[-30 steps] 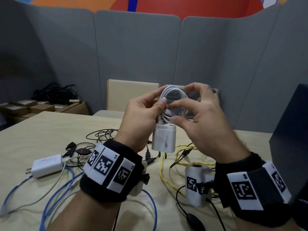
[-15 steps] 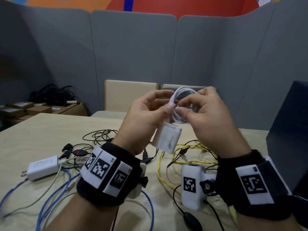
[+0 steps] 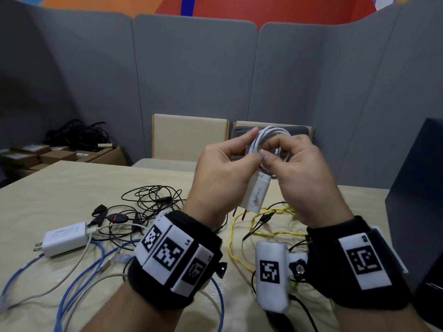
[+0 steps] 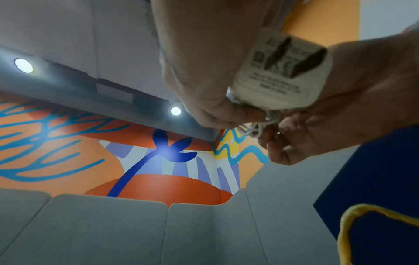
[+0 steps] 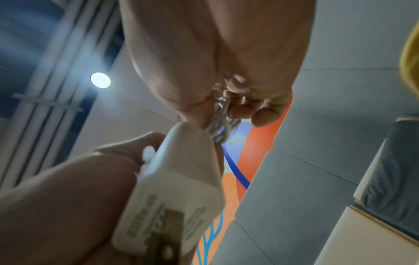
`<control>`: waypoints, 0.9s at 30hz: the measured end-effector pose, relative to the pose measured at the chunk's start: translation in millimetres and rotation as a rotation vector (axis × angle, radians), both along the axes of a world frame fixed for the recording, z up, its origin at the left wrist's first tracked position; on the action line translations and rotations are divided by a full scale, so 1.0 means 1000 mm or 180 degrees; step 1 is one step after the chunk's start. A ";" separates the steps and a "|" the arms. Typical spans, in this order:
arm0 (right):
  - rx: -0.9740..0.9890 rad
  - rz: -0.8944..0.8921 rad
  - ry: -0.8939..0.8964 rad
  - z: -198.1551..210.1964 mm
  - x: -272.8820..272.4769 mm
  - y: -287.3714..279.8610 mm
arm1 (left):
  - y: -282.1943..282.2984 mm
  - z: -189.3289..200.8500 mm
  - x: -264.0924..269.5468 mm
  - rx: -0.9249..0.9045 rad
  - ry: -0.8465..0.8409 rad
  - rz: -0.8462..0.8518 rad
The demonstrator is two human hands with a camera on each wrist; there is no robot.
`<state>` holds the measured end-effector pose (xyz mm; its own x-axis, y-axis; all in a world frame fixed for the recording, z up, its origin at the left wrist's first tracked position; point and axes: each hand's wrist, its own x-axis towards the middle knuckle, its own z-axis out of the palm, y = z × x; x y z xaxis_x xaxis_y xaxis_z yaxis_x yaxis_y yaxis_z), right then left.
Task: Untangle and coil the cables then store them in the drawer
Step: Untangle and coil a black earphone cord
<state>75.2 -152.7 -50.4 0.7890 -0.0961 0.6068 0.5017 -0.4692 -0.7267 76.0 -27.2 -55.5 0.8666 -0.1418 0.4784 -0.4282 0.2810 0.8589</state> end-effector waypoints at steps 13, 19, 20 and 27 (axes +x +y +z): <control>-0.1070 -0.0750 -0.0832 0.001 -0.016 0.012 | 0.010 -0.007 0.006 0.0666 -0.0220 0.0160; -0.0918 0.0033 -0.0695 0.003 -0.012 0.004 | 0.016 -0.004 0.005 0.0766 -0.0258 -0.0221; -0.0823 0.0154 -0.0565 0.003 -0.012 0.002 | 0.016 -0.004 0.004 0.0727 -0.0232 -0.0277; -0.0284 0.0271 -0.0102 0.005 -0.010 -0.004 | 0.019 0.000 0.004 0.0361 0.0086 -0.1069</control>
